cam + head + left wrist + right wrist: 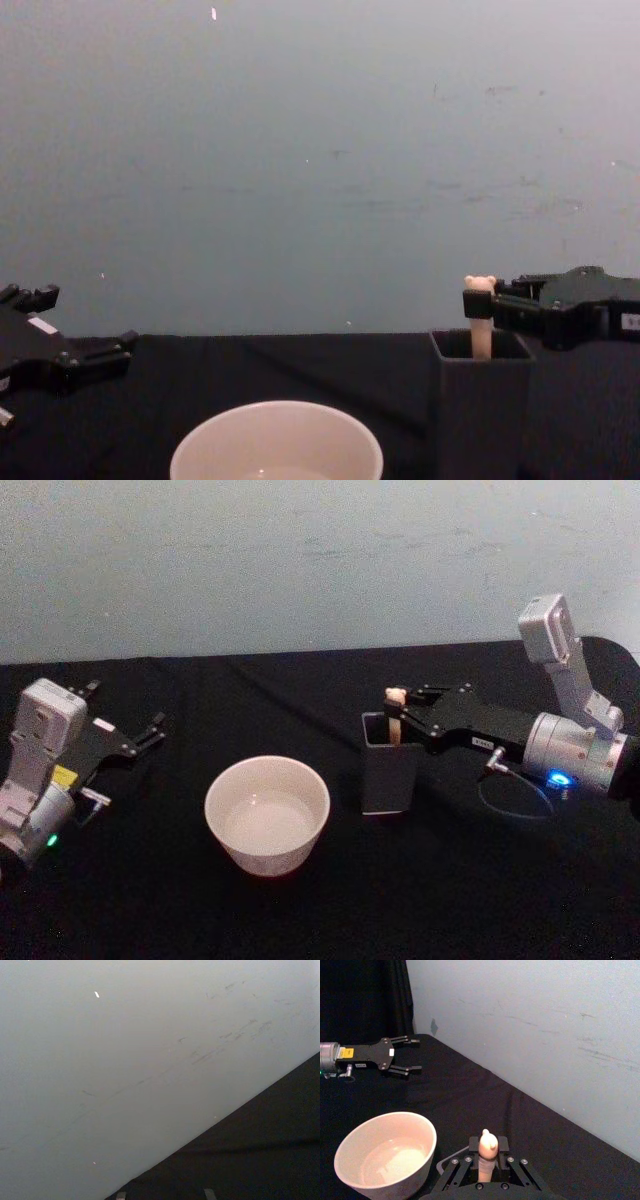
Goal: Pick up the stirring spoon with one hand, stir inside the cup, then place it back in its original position.
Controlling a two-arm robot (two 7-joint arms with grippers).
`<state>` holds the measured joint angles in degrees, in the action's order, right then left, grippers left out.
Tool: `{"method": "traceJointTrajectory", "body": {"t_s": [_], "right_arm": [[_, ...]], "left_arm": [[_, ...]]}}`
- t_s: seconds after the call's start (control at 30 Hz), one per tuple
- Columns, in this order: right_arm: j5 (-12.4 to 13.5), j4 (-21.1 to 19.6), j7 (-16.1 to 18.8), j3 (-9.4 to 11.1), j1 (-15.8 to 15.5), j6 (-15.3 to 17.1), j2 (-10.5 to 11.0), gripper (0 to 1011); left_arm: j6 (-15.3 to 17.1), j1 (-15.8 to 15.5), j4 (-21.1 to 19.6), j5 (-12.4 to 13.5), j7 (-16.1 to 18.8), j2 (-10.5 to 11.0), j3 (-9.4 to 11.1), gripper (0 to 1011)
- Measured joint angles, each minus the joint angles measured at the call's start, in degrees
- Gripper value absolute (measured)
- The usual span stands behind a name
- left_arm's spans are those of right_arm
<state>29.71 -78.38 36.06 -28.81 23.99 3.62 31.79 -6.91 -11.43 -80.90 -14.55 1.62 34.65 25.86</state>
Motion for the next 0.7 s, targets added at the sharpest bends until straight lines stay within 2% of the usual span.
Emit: {"method": "traceJointTrajectory", "body": {"t_s": [0.1,0.2,0.27,0.4,0.5,0.57,0.6,0.7], "right_arm": [[0.02,0.00,0.02,0.00,0.00,-0.01,0.00,216],[0.03,0.00,0.03,0.00,0.00,-0.02,0.00,282],[0.04,0.00,0.03,0.00,0.00,-0.03,0.00,365],[0.06,0.00,0.04,0.00,0.00,-0.04,0.00,449],[0.08,0.00,0.04,0.00,0.00,-0.06,0.00,590],[0.08,0.00,0.04,0.00,0.00,-0.06,0.00,651],[0.08,0.00,0.04,0.00,0.00,-0.06,0.00,651],[0.09,0.00,0.04,0.00,0.01,-0.07,0.00,787]], "left_arm": [[0.00,0.00,0.00,0.00,0.00,0.00,0.00,1001],[0.00,0.00,0.00,0.00,0.00,0.00,0.00,1001],[0.00,0.00,0.00,0.00,0.00,0.00,0.00,1001],[0.00,0.00,0.00,0.00,0.00,0.00,0.00,1001],[0.00,0.00,0.00,0.00,0.00,0.00,0.00,1001],[0.00,0.00,0.00,0.00,0.00,0.00,0.00,1001],[0.00,0.00,0.00,0.00,0.00,0.00,0.00,1001],[0.00,0.00,0.00,0.00,0.00,0.00,0.00,1001]]}}
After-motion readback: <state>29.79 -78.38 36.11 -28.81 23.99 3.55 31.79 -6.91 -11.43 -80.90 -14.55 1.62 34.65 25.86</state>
